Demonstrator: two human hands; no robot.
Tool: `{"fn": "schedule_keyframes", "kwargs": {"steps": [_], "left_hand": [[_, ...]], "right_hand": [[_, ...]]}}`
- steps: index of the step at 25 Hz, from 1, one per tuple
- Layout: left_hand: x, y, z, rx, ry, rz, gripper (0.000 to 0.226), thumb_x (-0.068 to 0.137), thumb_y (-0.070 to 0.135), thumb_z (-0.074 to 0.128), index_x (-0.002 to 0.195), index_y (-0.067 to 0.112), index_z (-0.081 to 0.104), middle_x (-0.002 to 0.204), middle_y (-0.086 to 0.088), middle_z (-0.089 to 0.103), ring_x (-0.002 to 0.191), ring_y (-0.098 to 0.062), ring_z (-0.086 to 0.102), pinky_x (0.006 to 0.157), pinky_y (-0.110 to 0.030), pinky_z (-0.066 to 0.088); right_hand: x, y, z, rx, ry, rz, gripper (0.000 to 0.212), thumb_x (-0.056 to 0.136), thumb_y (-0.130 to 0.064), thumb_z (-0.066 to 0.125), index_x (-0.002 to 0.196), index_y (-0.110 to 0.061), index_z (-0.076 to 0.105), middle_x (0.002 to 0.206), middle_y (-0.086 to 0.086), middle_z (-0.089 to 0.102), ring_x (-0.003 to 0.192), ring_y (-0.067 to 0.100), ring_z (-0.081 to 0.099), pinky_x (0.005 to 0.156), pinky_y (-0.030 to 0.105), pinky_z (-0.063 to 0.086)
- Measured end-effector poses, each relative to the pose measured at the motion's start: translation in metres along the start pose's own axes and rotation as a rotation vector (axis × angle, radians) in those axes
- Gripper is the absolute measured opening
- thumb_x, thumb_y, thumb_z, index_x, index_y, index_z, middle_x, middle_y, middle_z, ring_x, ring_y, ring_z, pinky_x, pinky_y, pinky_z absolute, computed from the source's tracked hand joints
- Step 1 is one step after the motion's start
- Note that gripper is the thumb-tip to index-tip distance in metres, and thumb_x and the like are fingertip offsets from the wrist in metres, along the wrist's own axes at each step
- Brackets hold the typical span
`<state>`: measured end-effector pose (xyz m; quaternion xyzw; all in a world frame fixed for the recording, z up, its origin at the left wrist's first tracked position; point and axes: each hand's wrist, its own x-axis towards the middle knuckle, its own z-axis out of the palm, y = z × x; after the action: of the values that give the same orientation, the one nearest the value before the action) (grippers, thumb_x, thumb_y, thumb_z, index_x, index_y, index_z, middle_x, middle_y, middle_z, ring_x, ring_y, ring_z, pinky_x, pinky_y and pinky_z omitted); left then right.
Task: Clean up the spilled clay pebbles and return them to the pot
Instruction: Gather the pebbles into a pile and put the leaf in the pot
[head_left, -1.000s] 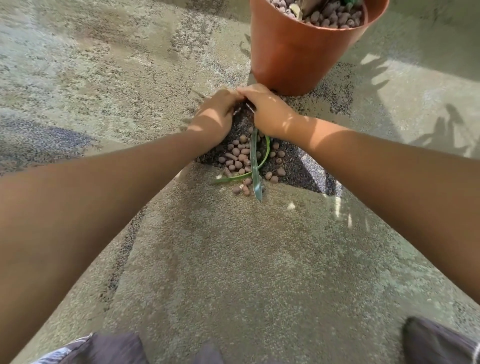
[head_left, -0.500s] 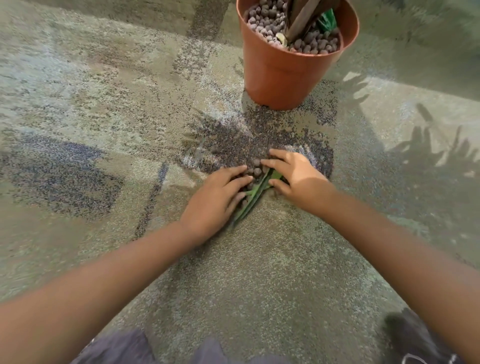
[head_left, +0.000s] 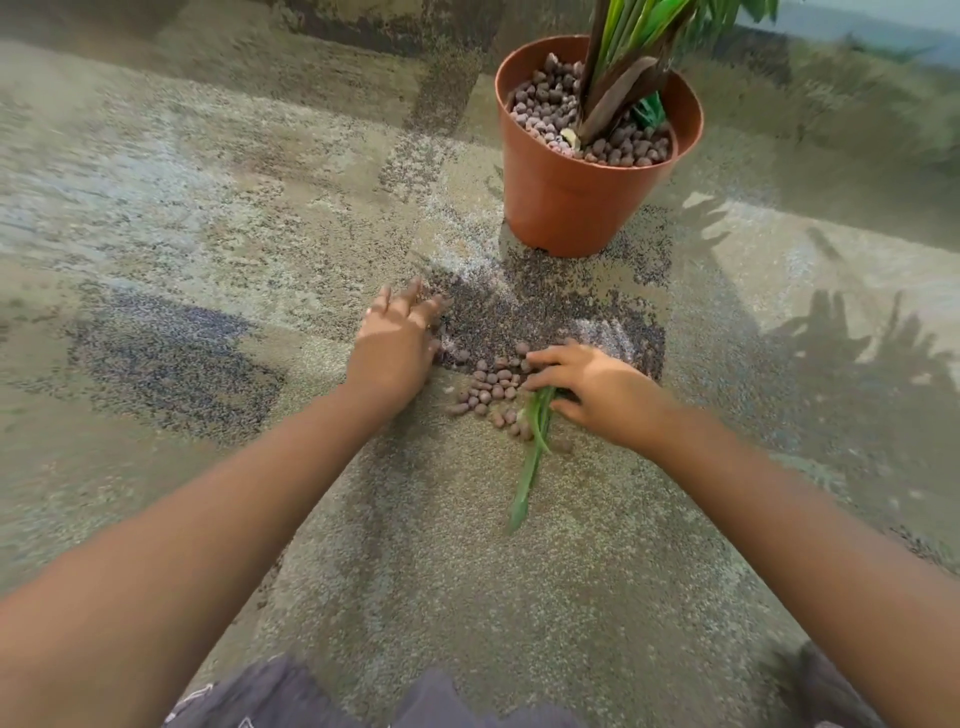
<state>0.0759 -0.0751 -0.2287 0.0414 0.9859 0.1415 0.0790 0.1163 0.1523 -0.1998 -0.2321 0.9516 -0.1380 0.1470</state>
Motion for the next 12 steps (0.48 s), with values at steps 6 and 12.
{"fn": "schedule_keyframes", "kwargs": {"steps": [6,12], "left_hand": [[-0.010,0.006,0.013,-0.139,-0.038,0.092,0.053,0.089,0.026,0.047,0.138,0.026,0.029,0.143,-0.002,0.035,0.134,-0.027,0.026,0.106,-0.048,0.027],[0.001,0.021,-0.002,-0.125,-0.087,0.060,0.040,0.083,0.027,0.057,0.122,0.021,0.051,0.130,-0.005,0.049,0.119,-0.025,0.042,0.100,-0.043,0.037]], "right_hand": [[-0.008,0.021,-0.006,0.132,0.175,0.198,0.011,0.084,-0.022,0.063,0.095,-0.024,0.065,0.114,-0.005,0.059,0.104,0.009,0.053,0.084,0.026,0.050],[-0.001,0.050,-0.021,0.225,0.252,0.413,0.013,0.085,-0.017,0.065,0.096,-0.012,0.069,0.069,-0.008,0.058,0.048,0.004,0.046,0.040,0.013,0.033]]}}
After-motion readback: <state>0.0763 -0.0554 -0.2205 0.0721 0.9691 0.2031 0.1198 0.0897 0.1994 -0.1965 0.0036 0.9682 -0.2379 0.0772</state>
